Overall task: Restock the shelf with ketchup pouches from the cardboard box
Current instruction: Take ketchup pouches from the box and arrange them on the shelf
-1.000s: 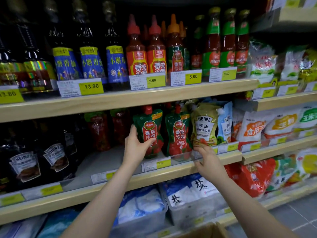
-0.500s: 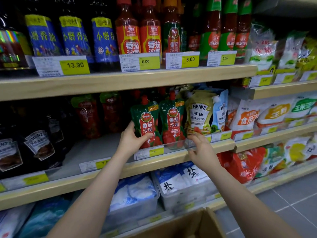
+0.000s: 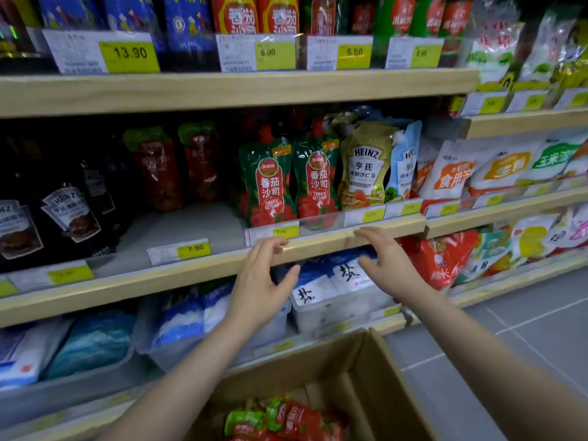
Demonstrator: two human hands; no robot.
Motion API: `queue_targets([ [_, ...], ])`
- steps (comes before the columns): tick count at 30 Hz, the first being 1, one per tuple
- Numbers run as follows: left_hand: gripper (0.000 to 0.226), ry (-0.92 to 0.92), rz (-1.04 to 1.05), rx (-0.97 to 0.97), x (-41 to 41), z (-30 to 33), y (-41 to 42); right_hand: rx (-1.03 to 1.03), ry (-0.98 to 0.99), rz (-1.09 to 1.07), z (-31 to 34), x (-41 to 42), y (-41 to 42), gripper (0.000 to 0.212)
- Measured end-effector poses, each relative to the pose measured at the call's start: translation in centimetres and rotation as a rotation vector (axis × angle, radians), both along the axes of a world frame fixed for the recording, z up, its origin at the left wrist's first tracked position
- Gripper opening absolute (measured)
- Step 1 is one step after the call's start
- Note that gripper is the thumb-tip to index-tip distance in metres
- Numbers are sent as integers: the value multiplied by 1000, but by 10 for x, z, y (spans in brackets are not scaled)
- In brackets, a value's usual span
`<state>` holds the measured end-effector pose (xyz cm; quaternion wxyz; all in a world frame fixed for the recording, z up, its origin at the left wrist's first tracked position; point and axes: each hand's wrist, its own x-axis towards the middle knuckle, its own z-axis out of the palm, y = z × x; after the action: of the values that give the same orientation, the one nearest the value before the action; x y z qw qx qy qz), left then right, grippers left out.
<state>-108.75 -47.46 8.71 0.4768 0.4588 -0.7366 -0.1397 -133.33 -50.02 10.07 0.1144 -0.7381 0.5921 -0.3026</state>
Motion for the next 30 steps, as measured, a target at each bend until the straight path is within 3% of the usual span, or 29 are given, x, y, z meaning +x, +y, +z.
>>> queue_targets([
  [3, 24, -33, -185, 252, -12, -50, 18, 77, -9, -3, -44, -10, 40, 46],
  [6, 28, 31, -242, 461, -17, -102, 30, 173, -28, -48, -91, -21, 79, 43],
  [8, 30, -32, -271, 551, -16, -137, 39, 246, -52, -89, -119, -28, 102, 42],
  [12, 25, -264, -376, 610, -14, -197, 55, 425, -113, -169, -162, -32, 134, 52],
  [20, 74, -725, -480, 707, -9, -271, 61, 498, -14, -162, -190, -27, 136, 76],
  [30, 109, -852, -577, 705, -20, -297, 27, 480, 40, -195, -202, -25, 137, 81],
])
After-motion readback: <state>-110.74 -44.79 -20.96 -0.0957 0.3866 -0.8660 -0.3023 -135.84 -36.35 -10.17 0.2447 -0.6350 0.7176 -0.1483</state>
